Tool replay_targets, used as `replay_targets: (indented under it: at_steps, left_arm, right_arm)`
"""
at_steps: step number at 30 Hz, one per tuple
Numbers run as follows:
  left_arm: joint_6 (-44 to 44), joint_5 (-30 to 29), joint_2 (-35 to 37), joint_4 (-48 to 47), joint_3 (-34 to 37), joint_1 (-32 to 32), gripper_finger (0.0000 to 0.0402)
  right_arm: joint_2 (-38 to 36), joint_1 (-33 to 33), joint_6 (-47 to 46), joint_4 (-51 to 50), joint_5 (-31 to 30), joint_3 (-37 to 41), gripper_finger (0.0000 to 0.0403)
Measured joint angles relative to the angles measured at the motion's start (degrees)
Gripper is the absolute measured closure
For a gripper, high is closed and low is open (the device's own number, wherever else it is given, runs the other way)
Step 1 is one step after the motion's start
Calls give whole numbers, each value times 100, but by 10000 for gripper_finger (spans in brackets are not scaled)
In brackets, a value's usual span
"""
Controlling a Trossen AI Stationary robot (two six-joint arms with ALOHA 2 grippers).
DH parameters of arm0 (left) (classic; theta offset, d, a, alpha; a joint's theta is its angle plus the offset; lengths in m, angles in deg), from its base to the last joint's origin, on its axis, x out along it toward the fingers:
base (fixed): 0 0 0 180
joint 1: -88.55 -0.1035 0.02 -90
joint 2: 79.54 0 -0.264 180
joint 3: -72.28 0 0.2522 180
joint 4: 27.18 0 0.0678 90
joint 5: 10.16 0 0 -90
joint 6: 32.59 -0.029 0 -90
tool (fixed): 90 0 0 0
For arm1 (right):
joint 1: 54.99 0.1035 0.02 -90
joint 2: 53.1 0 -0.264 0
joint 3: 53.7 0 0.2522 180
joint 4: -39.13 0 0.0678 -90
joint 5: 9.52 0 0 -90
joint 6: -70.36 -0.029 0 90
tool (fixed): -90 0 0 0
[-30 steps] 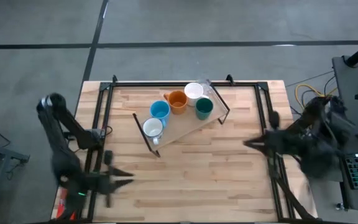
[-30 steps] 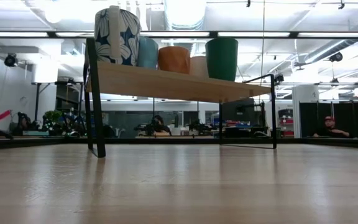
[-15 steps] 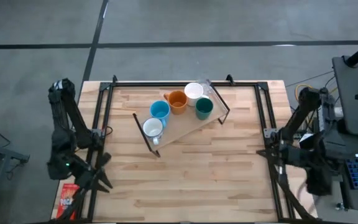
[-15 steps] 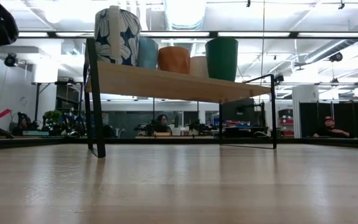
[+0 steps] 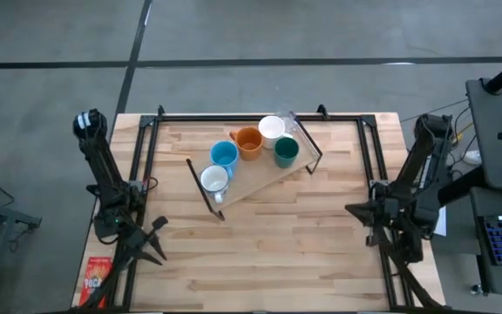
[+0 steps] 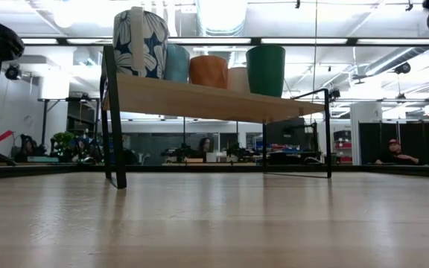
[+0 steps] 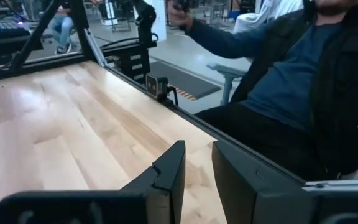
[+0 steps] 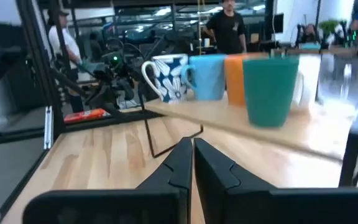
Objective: Stack small to large cups/mugs on shelf
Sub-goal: Return to Home Position
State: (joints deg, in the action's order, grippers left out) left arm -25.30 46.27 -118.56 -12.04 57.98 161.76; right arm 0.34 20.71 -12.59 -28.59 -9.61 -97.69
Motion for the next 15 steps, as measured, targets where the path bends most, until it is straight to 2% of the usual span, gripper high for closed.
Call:
replay_targets:
  at_steps: [4, 7, 11, 15]
  left_arm:
    - [28, -69, -274, 293, 2, 0, 334]
    - [93, 107, -563, 451, 4, 0, 334]
    - [389, 150, -1057, 580, 9, 0, 334]
    - [635, 149, -1645, 875, 13, 0, 334]
  right_arm:
    - [192, -121, 214, 1431, -1, 606, 395]
    - [494, -160, 861, 2692, 47, 923, 395]
    - [1028, -269, 1781, 4447, 523, 1343, 395]
    - [1620, -555, 2213, 6049, 956, 1791, 395]
